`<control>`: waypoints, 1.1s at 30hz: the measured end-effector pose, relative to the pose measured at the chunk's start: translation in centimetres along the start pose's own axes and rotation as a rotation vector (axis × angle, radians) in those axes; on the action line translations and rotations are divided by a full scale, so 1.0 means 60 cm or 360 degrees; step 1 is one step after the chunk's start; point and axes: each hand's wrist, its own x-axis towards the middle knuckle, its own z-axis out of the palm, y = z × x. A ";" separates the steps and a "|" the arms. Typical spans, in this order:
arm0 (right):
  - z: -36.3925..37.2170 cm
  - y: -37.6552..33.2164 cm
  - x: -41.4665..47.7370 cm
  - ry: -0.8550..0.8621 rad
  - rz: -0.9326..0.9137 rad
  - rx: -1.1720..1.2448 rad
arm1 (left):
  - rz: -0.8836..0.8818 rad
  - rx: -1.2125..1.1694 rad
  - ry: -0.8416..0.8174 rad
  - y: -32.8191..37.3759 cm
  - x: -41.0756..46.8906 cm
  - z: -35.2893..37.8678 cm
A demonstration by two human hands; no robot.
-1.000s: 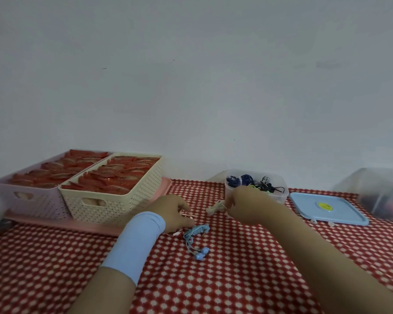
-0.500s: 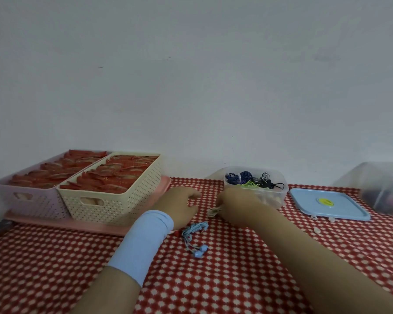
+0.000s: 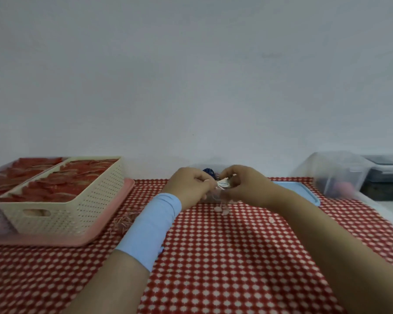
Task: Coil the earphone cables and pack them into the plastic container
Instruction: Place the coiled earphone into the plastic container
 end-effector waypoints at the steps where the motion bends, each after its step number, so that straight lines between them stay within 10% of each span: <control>1: -0.016 0.012 -0.005 -0.0016 0.0037 0.0048 | -0.0021 -0.0085 -0.0009 0.005 0.004 0.011; 8: -0.081 0.078 -0.027 -0.0245 0.0204 -0.0144 | -0.0100 0.0022 -0.0309 0.007 0.022 0.075; 17: -0.128 0.119 -0.033 -0.0253 0.0325 -0.0672 | -0.0275 0.1195 -0.0501 -0.011 0.024 0.081; 33: -0.108 0.123 -0.039 -0.0015 0.0241 -0.0141 | 0.0311 0.0685 -0.0509 0.017 0.026 0.156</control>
